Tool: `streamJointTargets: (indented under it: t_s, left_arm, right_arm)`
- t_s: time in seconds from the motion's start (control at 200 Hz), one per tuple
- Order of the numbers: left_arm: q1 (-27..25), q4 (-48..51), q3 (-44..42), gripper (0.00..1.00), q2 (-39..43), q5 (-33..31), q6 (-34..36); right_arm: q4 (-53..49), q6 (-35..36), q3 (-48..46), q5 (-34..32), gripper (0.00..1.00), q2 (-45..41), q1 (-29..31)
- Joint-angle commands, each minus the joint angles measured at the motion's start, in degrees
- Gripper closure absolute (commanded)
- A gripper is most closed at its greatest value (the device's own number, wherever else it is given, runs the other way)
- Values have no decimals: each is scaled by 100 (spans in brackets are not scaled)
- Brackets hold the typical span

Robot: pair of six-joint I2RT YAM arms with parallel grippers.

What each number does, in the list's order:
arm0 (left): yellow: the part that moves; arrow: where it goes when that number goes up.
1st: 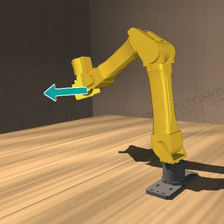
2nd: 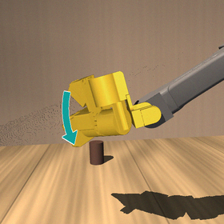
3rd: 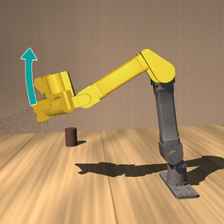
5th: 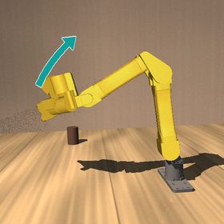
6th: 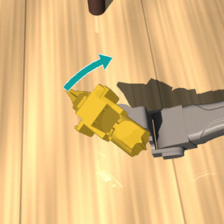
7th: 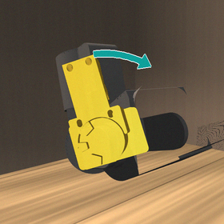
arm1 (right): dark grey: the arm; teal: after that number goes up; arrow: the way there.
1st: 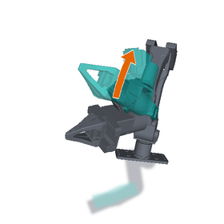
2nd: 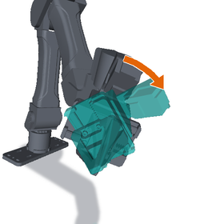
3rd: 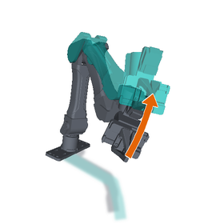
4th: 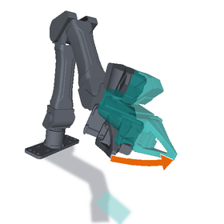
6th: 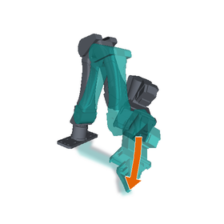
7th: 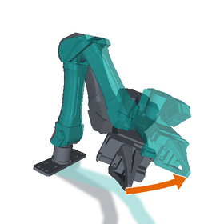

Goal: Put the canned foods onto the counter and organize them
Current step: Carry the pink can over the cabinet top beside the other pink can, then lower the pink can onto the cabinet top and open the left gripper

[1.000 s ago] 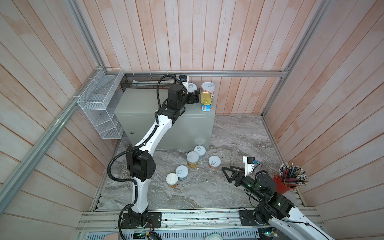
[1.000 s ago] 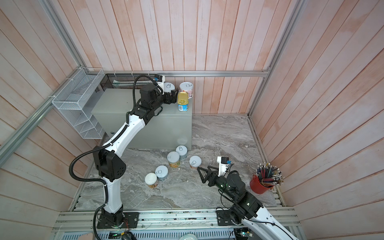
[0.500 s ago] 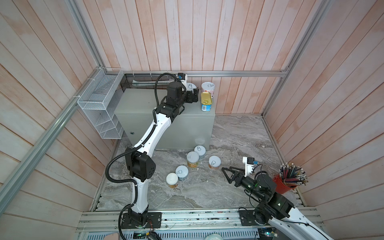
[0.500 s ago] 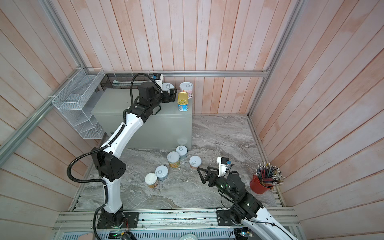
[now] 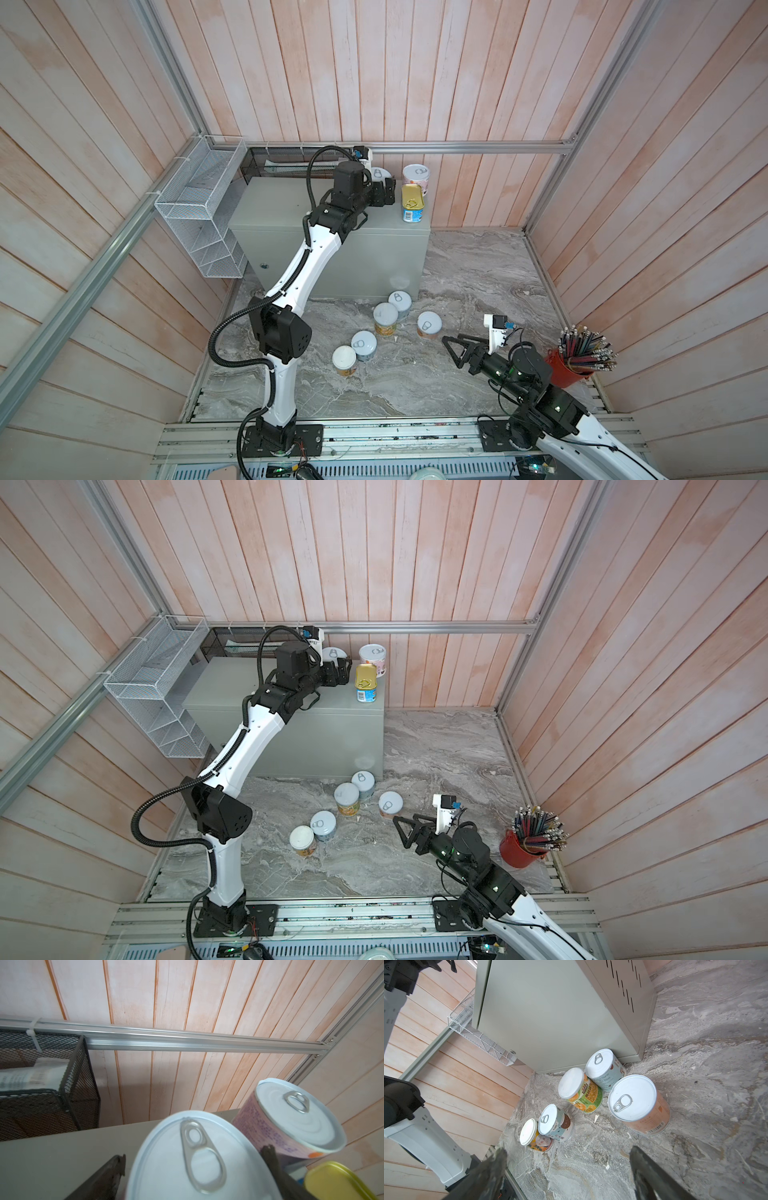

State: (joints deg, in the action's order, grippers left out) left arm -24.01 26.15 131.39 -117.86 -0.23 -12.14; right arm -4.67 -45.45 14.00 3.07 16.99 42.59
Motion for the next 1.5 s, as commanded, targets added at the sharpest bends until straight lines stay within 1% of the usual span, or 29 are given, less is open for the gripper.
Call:
streamJointTargets:
  t_s: [0.0,0.085,0.28,0.4,0.45,0.595,0.78,0.915,1.05,1.17,1.365,1.495]
  left_arm:
    - [28,54,220,0,185,-232,-4]
    - [67,140,277,0,194,-105,4]
    - [145,374,360,0,216,40,-241]
    - [351,478,353,0,220,557,-639]
    - [397,504,352,0,220,674,-724]
    - [467,599,371,0,220,752,-778]
    - [471,602,345,0,246,656,-674]
    - [472,540,378,0,230,937,-619]
    - [476,479,369,0,290,963,-695]
    - [455,435,354,0,333,712,-519]
    - [296,385,255,0,264,-203,373]
    - [262,184,58,0,273,-461,495]
  right_arm:
    - [120,11,-20,101,8,90,4]
    - [134,10,-12,123,8,155,4]
    - [116,-14,-20,167,8,182,4]
    - [111,-32,-29,202,8,173,4]
    - [103,-27,-43,205,8,173,5]
    - [97,-31,-45,210,8,173,4]
    - [126,-28,-55,211,8,190,7]
    - [148,-20,-48,222,8,237,6]
    - [167,-25,-42,233,8,276,4]
    - [184,-17,-55,227,8,283,4]
    - [210,-10,-77,229,8,321,3]
    - [244,6,-57,253,8,404,10]
